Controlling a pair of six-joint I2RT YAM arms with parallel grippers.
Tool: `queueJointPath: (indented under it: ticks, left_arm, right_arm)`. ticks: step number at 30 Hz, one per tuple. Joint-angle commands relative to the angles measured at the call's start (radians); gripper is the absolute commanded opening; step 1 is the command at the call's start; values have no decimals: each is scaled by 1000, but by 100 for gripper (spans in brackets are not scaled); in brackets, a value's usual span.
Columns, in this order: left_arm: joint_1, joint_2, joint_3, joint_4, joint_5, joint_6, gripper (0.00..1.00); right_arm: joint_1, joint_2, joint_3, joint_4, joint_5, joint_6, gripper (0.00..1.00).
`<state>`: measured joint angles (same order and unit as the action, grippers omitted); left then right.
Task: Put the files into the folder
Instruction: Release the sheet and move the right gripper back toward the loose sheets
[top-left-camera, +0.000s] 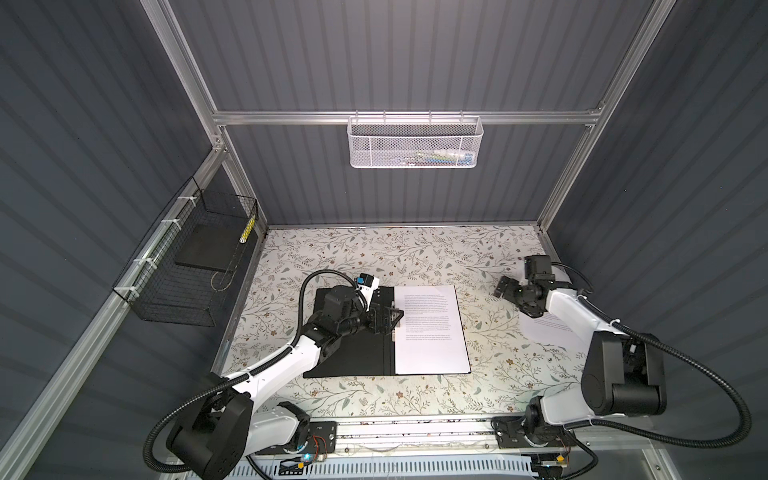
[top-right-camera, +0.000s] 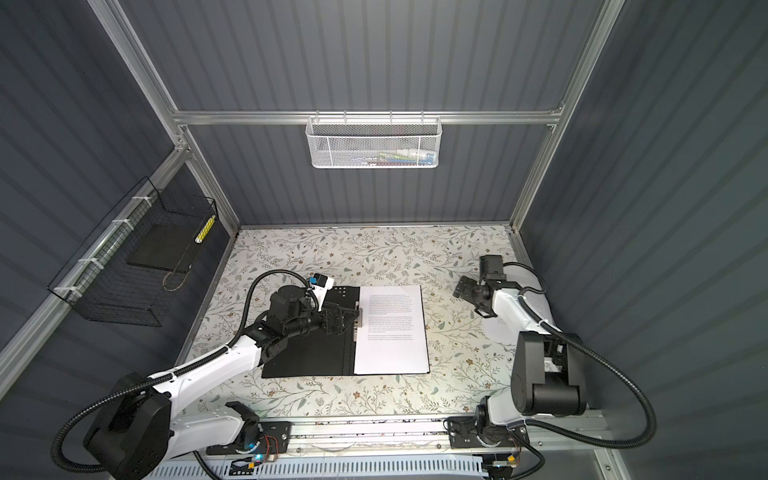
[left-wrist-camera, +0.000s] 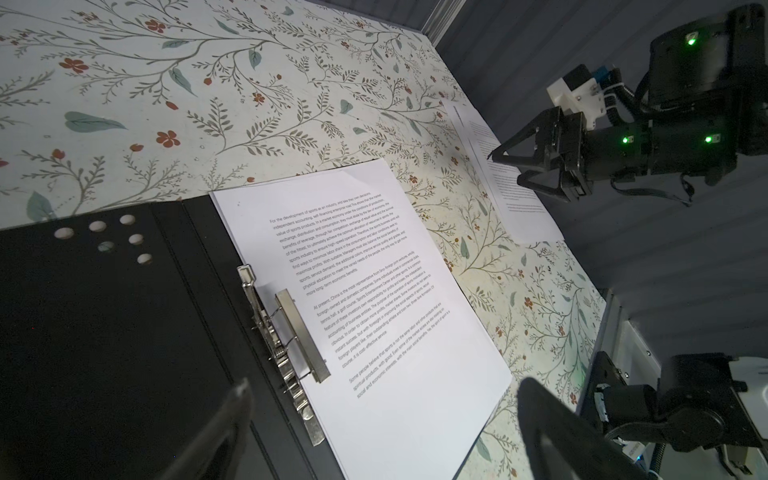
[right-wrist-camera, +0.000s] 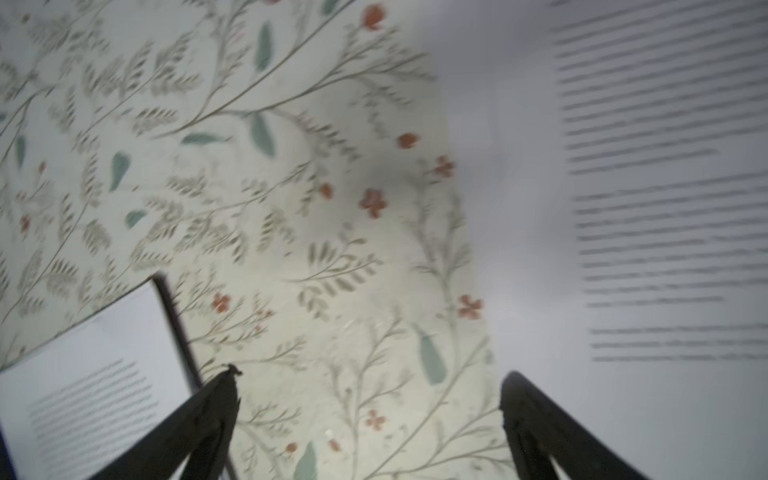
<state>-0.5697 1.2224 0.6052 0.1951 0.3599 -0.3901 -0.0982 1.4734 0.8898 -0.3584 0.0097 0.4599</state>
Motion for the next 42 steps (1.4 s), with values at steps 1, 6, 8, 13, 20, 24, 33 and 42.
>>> queueJointPath:
  ticks: [1,6,8,13,20,24,33,42]
  left_arm:
    - [2,-12,22,-5,19,-12,100]
    - [2,-13,21,-3,19,-12,100]
    - [2,-11,21,-3,19,-12,100]
    - [1,-14,22,-4,19,-10,100]
    - [2,-35,22,-18,4,-2,100]
    - [2,-47,20,-26,-8,4,100]
    - [2,-49,29,-36,-14,2,100]
    - [1,-14,63,-30,32,-23,100]
  right_arm:
    - [-65,-7,-29,60,105,73,99]
    - [-189,52,-45,113,2,94,99]
    - [-219,89,-29,115,-54,101,99]
    - [-244,152,-7,101,-187,173,99]
    - [-242,217,15,76,-302,258,99]
    - [-208,215,11,98,-382,268,99]
    - [-34,232,-11,148,-415,306,99]
    - [43,170,0,143,-435,270,99]
